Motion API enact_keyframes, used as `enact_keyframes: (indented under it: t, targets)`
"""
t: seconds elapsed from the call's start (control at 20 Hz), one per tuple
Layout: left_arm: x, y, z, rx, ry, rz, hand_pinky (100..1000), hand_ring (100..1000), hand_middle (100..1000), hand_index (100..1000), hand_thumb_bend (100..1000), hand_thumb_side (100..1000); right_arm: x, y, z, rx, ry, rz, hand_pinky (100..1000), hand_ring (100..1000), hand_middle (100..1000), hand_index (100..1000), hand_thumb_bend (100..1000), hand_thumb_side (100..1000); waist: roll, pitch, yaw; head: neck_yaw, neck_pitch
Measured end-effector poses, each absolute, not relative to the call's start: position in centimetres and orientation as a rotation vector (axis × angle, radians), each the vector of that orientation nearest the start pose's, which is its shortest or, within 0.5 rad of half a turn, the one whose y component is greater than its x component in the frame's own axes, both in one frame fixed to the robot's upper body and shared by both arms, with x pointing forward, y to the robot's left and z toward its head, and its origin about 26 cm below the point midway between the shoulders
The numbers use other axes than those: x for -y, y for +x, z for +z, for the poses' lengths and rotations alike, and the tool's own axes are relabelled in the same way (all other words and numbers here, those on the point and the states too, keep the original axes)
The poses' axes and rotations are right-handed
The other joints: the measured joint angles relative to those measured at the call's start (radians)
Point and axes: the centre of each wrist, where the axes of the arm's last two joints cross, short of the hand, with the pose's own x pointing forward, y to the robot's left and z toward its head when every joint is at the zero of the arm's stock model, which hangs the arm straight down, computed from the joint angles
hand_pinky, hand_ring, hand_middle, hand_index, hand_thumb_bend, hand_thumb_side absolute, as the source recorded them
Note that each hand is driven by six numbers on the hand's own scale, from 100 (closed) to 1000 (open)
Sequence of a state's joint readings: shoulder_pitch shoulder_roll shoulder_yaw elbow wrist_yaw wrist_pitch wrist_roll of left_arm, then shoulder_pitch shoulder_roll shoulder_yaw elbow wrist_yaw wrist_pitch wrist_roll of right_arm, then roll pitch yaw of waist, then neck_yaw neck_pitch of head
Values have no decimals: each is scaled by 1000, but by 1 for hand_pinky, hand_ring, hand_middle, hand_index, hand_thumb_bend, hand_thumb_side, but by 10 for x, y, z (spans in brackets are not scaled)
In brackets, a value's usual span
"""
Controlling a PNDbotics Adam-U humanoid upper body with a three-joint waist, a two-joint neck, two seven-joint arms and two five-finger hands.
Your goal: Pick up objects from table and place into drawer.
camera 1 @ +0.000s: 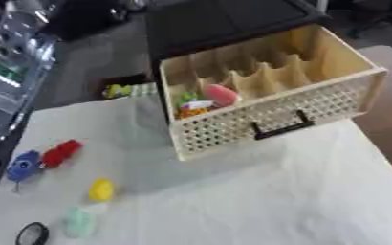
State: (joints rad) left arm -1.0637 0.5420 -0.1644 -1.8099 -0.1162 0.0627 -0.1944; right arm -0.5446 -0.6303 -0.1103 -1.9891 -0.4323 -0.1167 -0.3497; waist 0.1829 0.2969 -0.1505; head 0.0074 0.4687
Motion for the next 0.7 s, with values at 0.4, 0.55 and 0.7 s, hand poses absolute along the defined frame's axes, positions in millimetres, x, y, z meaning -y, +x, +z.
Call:
enact_keyframes:
  t: [0.4, 0.55, 0.7]
  targets:
    - [-221, 293, 386, -3353, -397, 933, 469, 692, 747, 903, 100, 738, 309, 296, 321, -3592, 228, -160, 548, 531, 426, 710, 100, 1000, -45, -20, 18, -8, 49]
    - [-235, 296, 373, -3414, -400, 817, 457, 674, 731, 894, 100, 750, 313, 293, 328, -3531, 327, -367, 562, 552, 449, 740, 100, 1000, -59, -27, 24, -2, 67]
    - [-246, 300, 358, -3456, -390, 717, 450, 663, 718, 887, 100, 752, 316, 289, 336, -3455, 434, -607, 561, 568, 464, 757, 119, 1000, -75, -32, 30, 4, 80]
